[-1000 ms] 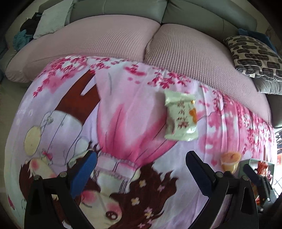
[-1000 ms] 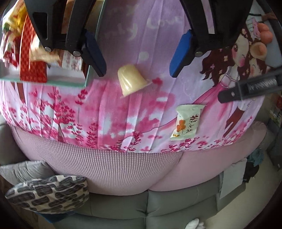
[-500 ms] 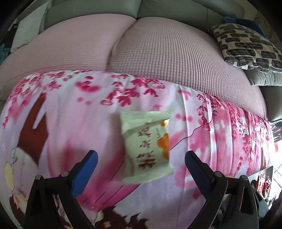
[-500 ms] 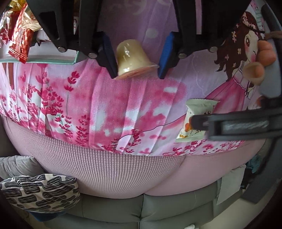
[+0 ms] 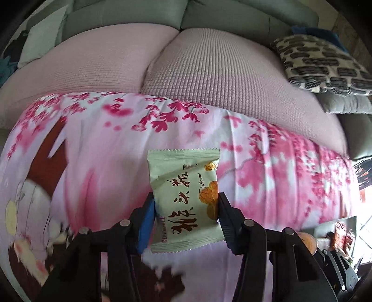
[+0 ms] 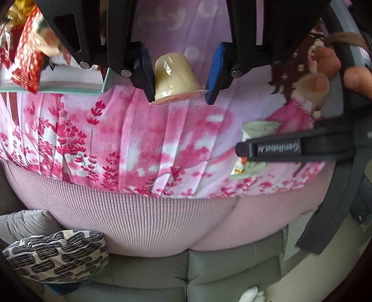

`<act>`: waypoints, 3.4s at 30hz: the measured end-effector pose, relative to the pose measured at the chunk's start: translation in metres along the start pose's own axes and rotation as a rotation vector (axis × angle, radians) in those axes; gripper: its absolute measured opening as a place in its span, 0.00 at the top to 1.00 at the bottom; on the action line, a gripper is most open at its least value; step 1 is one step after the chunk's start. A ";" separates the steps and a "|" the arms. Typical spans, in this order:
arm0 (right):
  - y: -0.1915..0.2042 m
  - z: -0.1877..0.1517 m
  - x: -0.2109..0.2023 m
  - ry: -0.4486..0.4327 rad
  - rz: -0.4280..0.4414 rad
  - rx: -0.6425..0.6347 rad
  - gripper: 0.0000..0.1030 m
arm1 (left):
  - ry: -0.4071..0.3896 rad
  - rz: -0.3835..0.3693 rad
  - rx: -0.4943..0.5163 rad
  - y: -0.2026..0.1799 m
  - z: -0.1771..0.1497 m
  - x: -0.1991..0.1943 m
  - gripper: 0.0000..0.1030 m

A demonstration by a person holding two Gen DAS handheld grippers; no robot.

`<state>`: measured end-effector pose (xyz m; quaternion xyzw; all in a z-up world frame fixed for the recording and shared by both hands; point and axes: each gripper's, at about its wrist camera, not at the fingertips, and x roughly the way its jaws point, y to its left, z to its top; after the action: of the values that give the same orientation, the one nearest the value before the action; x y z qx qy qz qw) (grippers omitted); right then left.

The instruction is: Organize snacks

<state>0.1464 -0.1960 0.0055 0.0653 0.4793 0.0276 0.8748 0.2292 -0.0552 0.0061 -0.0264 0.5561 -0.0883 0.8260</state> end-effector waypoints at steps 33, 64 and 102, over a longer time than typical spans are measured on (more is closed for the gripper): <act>-0.152 -0.167 -0.184 -0.112 -0.186 0.462 0.56 | 0.003 -0.287 0.299 -0.173 -0.184 -0.114 0.49; -0.123 -0.189 -0.175 -0.091 -0.203 0.358 0.00 | -0.018 0.089 0.156 -0.081 -0.219 -0.102 0.19; -0.111 -0.199 -0.174 -0.035 -0.252 0.295 0.00 | 0.079 0.149 0.180 -0.073 -0.233 -0.090 0.19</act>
<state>-0.1164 -0.3078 0.0297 0.1329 0.4672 -0.1538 0.8605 -0.0271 -0.0980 0.0105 0.0929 0.5784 -0.0771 0.8067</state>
